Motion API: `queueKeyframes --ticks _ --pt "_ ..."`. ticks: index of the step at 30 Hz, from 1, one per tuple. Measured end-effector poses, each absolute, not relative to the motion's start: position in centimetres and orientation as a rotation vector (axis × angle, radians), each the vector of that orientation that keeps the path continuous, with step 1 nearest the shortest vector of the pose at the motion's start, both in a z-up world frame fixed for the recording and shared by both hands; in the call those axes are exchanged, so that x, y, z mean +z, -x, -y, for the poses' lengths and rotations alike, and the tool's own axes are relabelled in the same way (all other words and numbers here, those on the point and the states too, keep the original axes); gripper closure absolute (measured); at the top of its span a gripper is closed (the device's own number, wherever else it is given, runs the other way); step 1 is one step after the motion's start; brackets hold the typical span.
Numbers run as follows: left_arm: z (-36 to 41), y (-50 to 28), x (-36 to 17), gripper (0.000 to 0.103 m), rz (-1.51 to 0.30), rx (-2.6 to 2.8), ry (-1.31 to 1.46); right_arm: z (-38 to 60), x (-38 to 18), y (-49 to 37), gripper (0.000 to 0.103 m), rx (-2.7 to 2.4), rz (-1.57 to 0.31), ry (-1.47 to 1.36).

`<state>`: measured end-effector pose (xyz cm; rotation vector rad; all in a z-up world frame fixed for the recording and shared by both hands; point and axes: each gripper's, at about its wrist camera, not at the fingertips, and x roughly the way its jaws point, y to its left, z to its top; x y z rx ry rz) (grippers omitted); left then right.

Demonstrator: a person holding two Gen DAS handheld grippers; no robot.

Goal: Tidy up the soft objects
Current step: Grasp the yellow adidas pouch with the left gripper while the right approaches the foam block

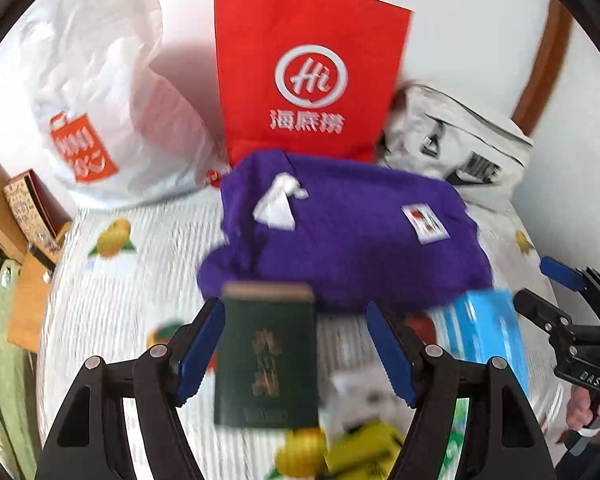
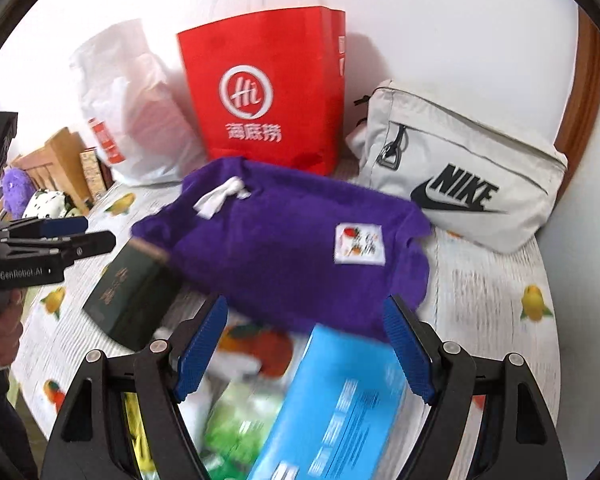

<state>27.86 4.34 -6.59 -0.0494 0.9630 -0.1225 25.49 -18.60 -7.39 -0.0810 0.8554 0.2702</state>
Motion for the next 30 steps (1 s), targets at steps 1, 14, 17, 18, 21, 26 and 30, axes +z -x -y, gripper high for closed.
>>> queueKeyframes --ticks 1,14,17,18,21,26,30 --pt "-4.4 -26.6 -6.8 0.031 -0.97 -0.137 0.066 18.6 -7.4 -24.5 0.023 0.27 -0.854 0.08" --pt "-3.1 -17.8 -12.4 0.02 -1.063 -0.231 0.242 20.6 -10.0 -16.0 0.023 0.277 -0.894 0.03" --pt "-2.8 -17.4 -13.9 0.02 -1.105 -0.257 0.294 21.1 -10.9 -14.8 0.023 0.269 -0.902 0.038" --pt "-2.7 -17.4 -14.3 0.02 -1.111 -0.267 0.307 21.1 -11.1 -14.5 0.023 0.26 -0.904 0.047" --pt "-2.2 -17.5 -15.5 0.02 -1.136 -0.261 0.32 21.4 -11.8 -13.8 0.023 0.252 -0.908 0.063" --pt "-1.7 -18.2 -17.1 0.019 -1.159 -0.252 0.371 22.1 -13.1 -13.3 0.023 0.262 -0.936 0.04" --pt "-1.6 -18.6 -17.5 0.017 -1.173 -0.226 0.416 21.9 -13.9 -13.1 0.023 0.279 -0.946 0.042"
